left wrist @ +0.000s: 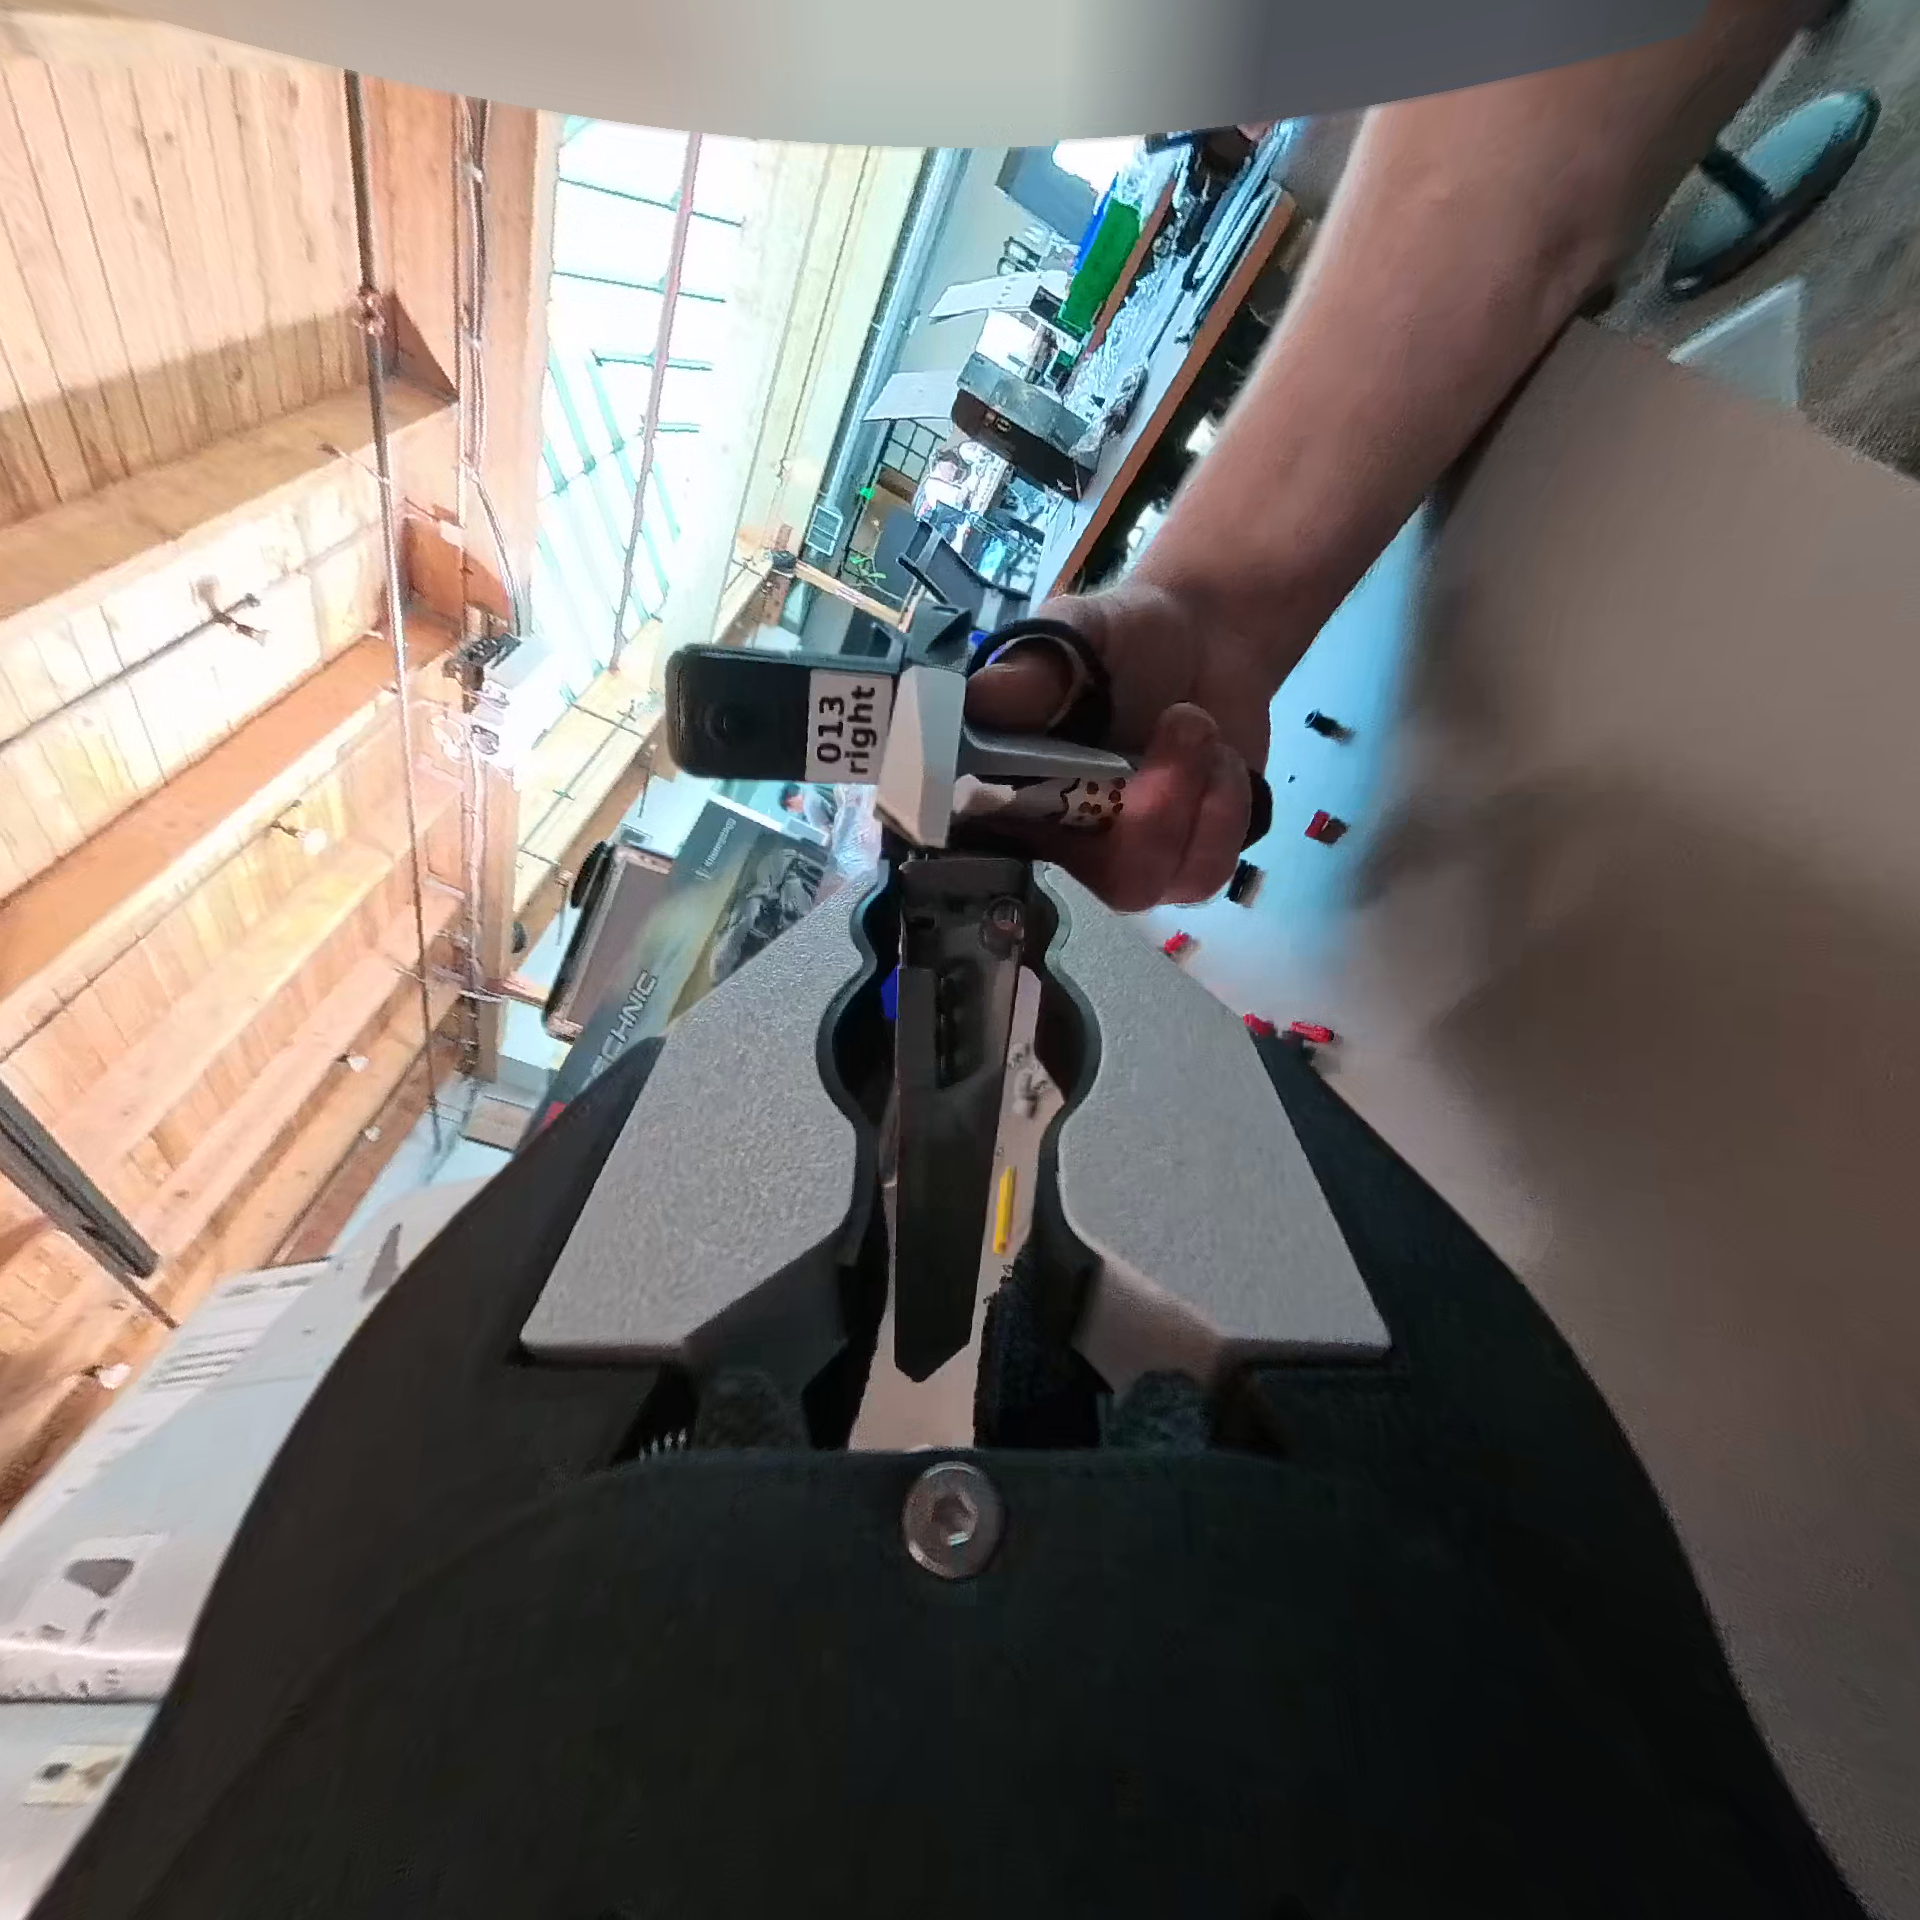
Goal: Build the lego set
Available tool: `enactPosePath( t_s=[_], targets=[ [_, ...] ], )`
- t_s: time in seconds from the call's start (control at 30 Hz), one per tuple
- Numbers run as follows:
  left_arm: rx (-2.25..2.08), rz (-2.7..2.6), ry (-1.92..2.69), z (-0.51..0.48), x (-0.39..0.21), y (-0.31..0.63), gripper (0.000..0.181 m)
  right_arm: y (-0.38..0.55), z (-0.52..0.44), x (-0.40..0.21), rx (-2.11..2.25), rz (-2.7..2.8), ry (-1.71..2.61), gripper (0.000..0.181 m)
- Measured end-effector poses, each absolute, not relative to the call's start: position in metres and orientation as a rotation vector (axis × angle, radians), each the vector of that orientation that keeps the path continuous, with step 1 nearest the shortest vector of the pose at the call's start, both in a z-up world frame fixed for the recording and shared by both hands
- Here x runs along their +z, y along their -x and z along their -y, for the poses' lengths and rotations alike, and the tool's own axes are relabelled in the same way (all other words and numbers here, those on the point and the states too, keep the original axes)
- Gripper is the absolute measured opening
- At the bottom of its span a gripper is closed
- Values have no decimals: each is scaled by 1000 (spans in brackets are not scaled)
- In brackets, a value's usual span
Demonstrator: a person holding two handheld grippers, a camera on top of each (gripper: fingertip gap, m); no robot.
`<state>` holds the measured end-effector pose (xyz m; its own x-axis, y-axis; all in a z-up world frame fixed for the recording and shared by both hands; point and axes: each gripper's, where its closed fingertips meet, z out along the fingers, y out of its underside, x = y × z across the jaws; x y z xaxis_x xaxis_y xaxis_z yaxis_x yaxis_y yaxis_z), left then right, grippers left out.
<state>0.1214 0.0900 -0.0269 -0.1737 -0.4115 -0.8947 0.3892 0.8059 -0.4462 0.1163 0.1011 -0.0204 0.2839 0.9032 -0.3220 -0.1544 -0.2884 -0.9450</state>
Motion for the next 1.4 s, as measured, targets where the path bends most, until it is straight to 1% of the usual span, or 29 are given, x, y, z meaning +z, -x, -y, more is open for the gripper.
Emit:
enactPosePath(
  t_s=[0.13, 0.3, 0.47, 0.5, 0.53, 0.67, 0.77, 0.83, 0.87, 1.07, 1.1, 1.17, 1.2, 1.3, 1.4],
  targets=[
    [-667, -1571, -30, -85, -26, -120, 21, -114, -96, -19, 1280, 748, 1458, 11],
    [-646, -1548, -56, -83, -24, -119, 21, -113, -95, -17, 1214, 777, 1448, 6],
    [-617, -1536, -24, -88, -22, -123, 20, -117, -100, -14, 1155, 746, 1447, 7],
    [-609, -1533, -6, -91, -21, -124, 21, -121, -104, -13, 1137, 723, 1454, 13],
    [-605, -1527, 6, -94, -20, -125, 20, -125, -108, -13, 1115, 699, 1469, 24],
    [-546, -1510, 54, -103, -18, -132, 20, -125, -113, -20, 1078, 697, 1518, 37],
    [-480, -1516, 60, -107, -24, -137, 20, -117, -115, -26, 1024, 716, 1550, 30],
    [-456, -1514, 49, -105, -26, -138, 20, -118, -120, -27, 980, 696, 1562, 16],
    [-443, -1511, 51, -106, -26, -139, 20, -118, -121, -27, 964, 698, 1561, 13],
    [-439, -1524, 102, -113, -30, -146, 20, -127, -129, -32, 815, 692, 1602, 13],
    [-423, -1526, 107, -114, -30, -147, 24, -130, -132, -34, 751, 695, 1618, 13],
    [-391, -1542, 133, -120, -30, -150, 40, -138, -138, -37, 619, 702, 1645, 13],
    [-399, -1549, 145, -121, -29, -150, 43, -141, -139, -36, 568, 702, 1650, 13],
    [-386, -1598, 215, -132, -31, -152, 46, -150, -144, -41, 373, 744, 1681, 13],
    [-376, -1644, 276, -143, -36, -155, 43, -157, -148, -49, 130, 825, 1700, 13]
  ],
)
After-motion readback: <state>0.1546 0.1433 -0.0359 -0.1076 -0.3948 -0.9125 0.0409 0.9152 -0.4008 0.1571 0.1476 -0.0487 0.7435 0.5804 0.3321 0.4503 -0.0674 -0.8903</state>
